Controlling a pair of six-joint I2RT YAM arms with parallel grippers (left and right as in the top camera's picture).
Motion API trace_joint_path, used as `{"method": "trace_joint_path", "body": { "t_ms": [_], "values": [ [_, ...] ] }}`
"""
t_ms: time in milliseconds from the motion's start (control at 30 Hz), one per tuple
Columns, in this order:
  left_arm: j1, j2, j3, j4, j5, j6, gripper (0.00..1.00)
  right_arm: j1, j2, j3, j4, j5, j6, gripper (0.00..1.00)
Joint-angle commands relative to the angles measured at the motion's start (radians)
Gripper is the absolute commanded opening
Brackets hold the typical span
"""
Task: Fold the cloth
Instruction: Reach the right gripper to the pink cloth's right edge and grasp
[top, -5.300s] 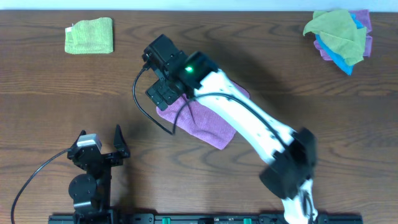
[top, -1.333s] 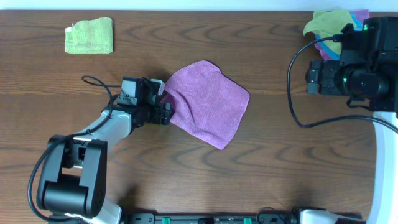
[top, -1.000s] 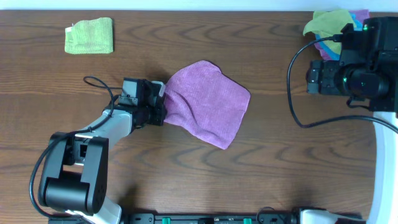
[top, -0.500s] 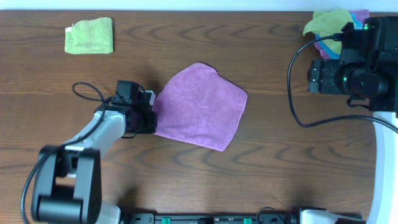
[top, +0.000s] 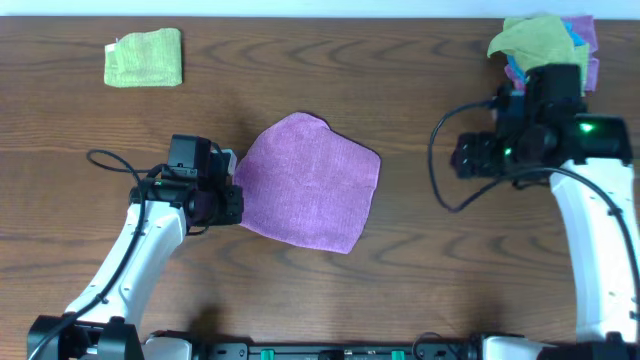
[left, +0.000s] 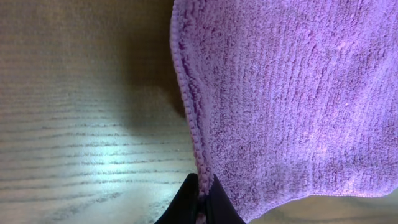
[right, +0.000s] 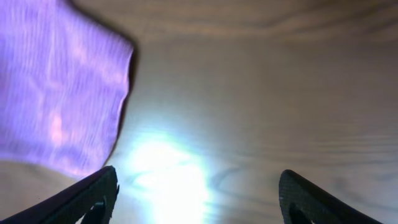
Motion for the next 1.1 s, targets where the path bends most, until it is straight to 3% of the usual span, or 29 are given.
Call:
{"method": "trace_joint_path", "body": {
  "t_ms": [0, 200, 467, 867, 1067],
  "values": [
    [0.003, 0.001, -0.004, -0.01, -0.027, -0.048, 0.06, 0.052, -0.003, -0.068, 0.01, -0.102, -0.028, 0.83],
    [-0.004, 0.001, -0.02, -0.018, -0.028, -0.092, 0.06, 0.166, -0.003, -0.165, 0.042, -0.22, -0.031, 0.83],
    [-0.051, 0.001, -0.096, -0.011, -0.046, -0.141, 0.06, 0.283, -0.003, -0.251, 0.126, -0.232, -0.016, 0.85],
    [-0.091, 0.001, -0.124, -0.014, -0.019, -0.191, 0.06, 0.406, 0.046, -0.258, 0.438, -0.279, 0.083, 0.81],
    [-0.095, 0.001, -0.124, 0.001, -0.024, -0.201, 0.06, 0.418, 0.134, -0.258, 0.351, -0.137, 0.119, 0.75]
  ]
}}
